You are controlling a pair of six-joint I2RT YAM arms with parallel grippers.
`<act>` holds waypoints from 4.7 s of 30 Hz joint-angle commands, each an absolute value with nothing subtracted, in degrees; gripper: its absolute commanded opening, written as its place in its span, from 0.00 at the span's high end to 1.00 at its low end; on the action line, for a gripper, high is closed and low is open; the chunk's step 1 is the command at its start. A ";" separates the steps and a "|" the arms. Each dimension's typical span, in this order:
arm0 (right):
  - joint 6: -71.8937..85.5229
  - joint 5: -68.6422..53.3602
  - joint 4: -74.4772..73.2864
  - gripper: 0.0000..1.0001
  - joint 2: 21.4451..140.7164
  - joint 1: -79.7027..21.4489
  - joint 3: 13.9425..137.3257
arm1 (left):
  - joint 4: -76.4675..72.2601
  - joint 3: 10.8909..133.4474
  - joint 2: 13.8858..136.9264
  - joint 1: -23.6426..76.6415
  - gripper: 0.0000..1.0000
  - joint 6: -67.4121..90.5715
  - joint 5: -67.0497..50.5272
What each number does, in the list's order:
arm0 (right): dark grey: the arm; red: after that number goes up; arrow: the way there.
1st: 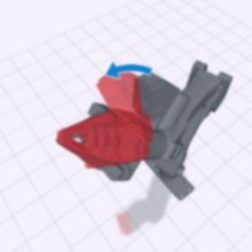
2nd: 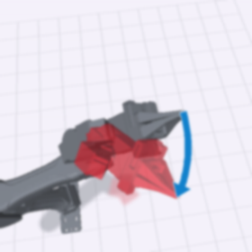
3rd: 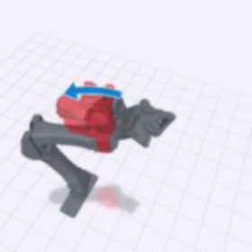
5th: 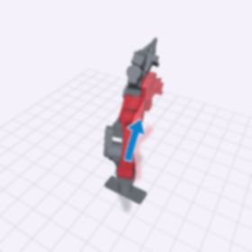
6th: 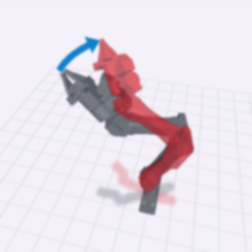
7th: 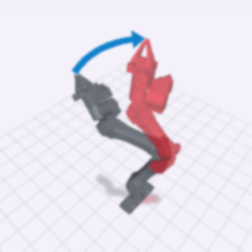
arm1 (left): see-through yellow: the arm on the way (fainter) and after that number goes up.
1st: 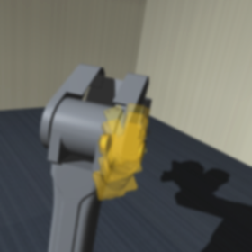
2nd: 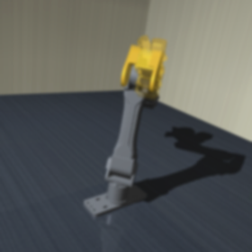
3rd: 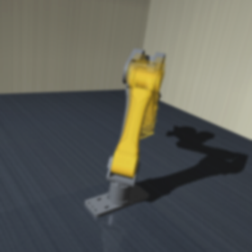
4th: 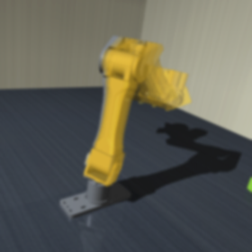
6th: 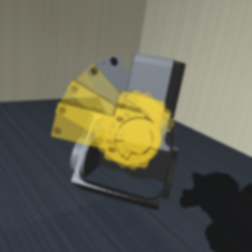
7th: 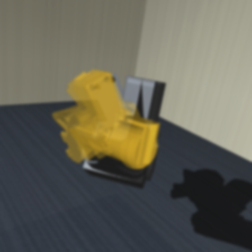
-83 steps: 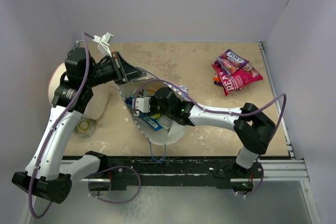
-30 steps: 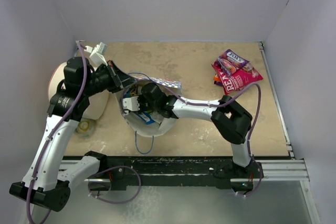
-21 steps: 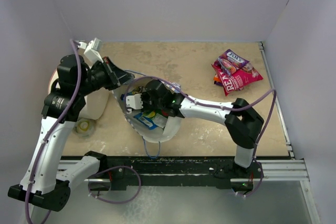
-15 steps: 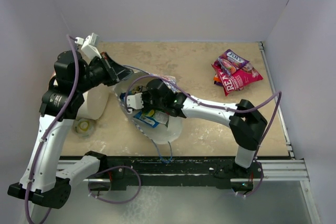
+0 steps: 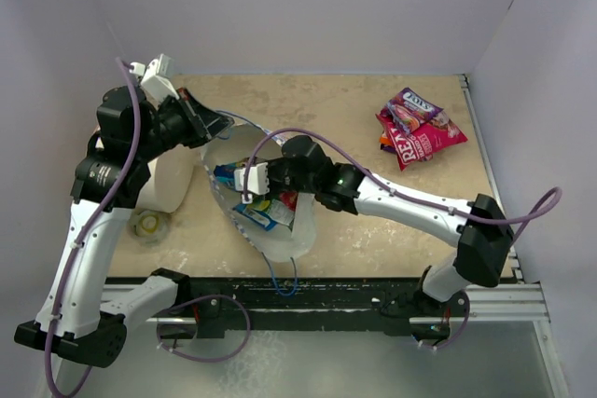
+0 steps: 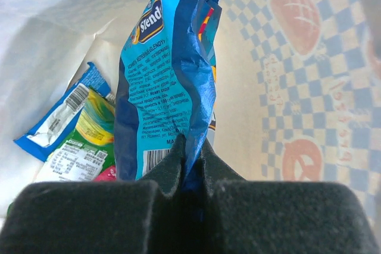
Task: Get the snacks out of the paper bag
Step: Take out the snack from the paper bag, then place the snack at the center of the board.
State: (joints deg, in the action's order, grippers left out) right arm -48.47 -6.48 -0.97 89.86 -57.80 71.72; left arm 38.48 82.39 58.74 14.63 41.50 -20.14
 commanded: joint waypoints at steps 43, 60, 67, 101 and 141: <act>7.96 16.43 -28.07 1.00 49.71 -57.92 94.08 | 41.57 83.15 56.51 14.13 1.00 48.38 -17.80; 22.10 60.04 -42.21 1.00 59.62 -55.13 77.05 | 44.85 86.50 58.17 14.14 1.00 45.88 -19.95; 33.40 48.79 -40.14 1.00 66.69 -44.21 66.11 | 44.73 85.90 58.18 14.10 1.00 46.05 -20.65; 42.77 39.22 -43.37 1.00 93.28 -4.20 67.58 | 43.68 87.45 60.34 14.15 1.00 45.63 -21.40; 38.02 5.05 -23.51 0.00 55.84 -42.36 70.61 | 41.06 81.03 55.32 14.10 1.00 49.57 -37.81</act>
